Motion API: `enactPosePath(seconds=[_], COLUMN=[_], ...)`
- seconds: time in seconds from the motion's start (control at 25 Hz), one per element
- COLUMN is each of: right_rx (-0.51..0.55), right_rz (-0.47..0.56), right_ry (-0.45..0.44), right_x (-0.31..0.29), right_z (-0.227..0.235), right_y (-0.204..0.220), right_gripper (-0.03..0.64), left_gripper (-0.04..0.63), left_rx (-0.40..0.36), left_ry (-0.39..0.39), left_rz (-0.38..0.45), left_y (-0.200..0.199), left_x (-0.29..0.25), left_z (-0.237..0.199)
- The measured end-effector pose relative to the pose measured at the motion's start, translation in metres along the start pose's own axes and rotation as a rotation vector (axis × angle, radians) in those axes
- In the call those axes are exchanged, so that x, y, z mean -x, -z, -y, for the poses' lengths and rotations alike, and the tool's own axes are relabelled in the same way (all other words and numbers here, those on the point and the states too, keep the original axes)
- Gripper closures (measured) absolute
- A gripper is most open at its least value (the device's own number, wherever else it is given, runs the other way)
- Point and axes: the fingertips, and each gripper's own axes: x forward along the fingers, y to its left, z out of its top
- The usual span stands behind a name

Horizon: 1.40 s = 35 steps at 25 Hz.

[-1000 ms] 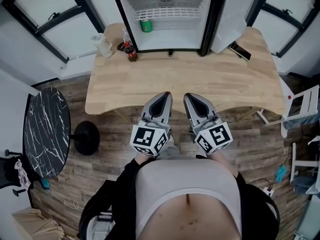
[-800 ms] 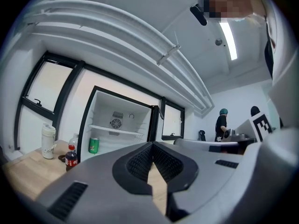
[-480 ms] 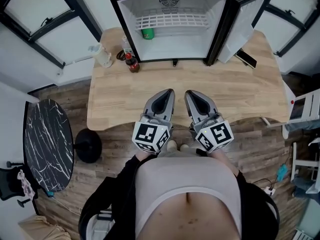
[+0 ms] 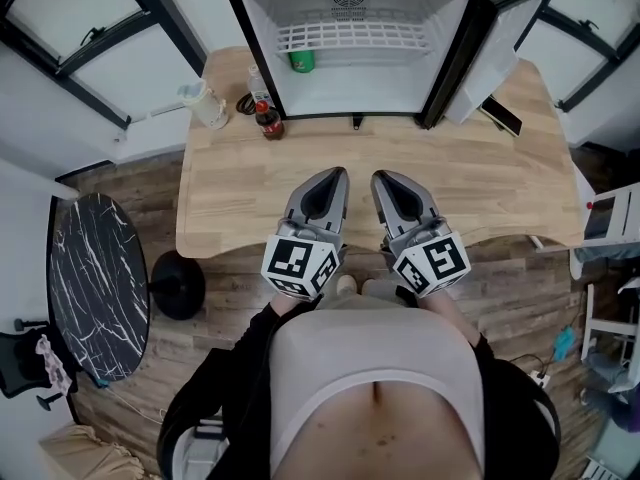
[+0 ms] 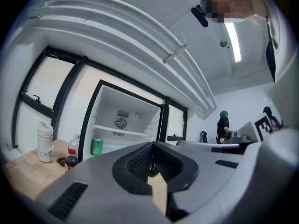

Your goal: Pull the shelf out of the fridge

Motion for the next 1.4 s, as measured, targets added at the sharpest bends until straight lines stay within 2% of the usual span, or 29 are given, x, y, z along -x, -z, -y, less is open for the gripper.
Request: enactPosePath(seconds=[0.32, 0.56, 0.6, 0.68, 0.8, 0.84, 0.88, 1.4], right_rx=[0.038, 0.033, 0.032, 0.027, 0.006, -0.003, -0.013, -0.160], right_rz=[-0.013, -0.011, -0.012, -0.013, -0.002, -0.002, -0.005, -0.031], right_ry=[0.053, 0.089, 0.090, 0.083, 0.079, 0.081, 0.084, 0.154], right_x=[-0.010, -0.031, -0.036, -0.048, -0.068, -0.075, -0.081, -0.149], right_z=[0.028, 0.058, 0.063, 0.075, 0.095, 0.102, 0.108, 0.184], right_y=[0.002, 0.004, 0.004, 0.002, -0.001, -0.001, -0.001, 0.014], right_gripper=[0.588, 0.586, 0.586, 0.586, 0.579, 0.519, 0.419, 0.350], left_gripper=[0.589, 0.587, 0.578, 0.473, 0.414, 0.403, 0.393, 0.351], left_rx=[0.003, 0.014, 0.022, 0.053, 0.083, 0.087, 0.091, 0.134], left_ry=[-0.003, -0.054, -0.056, -0.049, -0.046, -0.048, -0.049, -0.096], left_rz=[-0.006, 0.027, 0.032, 0.038, 0.034, 0.030, 0.026, 0.010], left_y=[0.002, -0.005, -0.006, -0.008, -0.009, -0.008, -0.007, 0.001], left_x=[-0.014, -0.038, -0.043, -0.057, -0.080, -0.088, -0.094, -0.168], left_z=[-0.014, -0.041, -0.045, -0.053, -0.066, -0.070, -0.075, -0.125])
